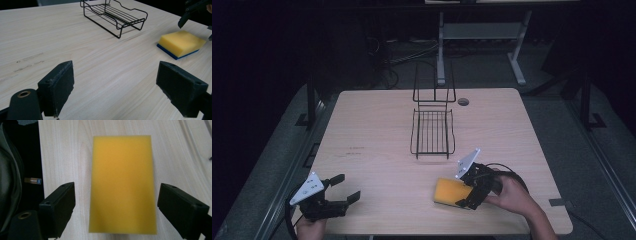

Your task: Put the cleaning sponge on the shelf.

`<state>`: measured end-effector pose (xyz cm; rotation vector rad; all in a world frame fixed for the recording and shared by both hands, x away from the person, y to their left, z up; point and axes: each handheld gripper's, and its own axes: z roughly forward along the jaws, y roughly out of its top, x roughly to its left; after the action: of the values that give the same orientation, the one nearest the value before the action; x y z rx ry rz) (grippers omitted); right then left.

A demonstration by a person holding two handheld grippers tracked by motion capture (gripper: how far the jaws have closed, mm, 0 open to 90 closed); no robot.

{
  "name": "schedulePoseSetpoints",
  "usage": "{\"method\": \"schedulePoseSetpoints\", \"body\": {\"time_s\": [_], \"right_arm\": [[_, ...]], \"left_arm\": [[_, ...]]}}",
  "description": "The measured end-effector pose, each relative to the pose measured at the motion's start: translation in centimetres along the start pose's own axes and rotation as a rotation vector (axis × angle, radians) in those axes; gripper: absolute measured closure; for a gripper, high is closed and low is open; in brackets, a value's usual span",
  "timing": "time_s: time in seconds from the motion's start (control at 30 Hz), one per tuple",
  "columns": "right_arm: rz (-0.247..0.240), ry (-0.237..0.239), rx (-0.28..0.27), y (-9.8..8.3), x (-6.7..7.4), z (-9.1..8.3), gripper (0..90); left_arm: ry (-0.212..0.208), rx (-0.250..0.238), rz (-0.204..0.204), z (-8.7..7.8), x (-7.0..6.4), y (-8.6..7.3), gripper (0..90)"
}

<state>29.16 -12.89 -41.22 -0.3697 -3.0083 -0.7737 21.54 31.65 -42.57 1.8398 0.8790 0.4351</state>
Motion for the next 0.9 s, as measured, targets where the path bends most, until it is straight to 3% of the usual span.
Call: {"method": "schedulePoseSetpoints", "body": {"time_s": [0.9], "right_arm": [[-0.008,-0.001,0.039,0.7,-0.7,1.6,14.4]], "left_arm": [[-0.003,0.0,-0.004,0.0,0.0,0.0,14.1]]}}
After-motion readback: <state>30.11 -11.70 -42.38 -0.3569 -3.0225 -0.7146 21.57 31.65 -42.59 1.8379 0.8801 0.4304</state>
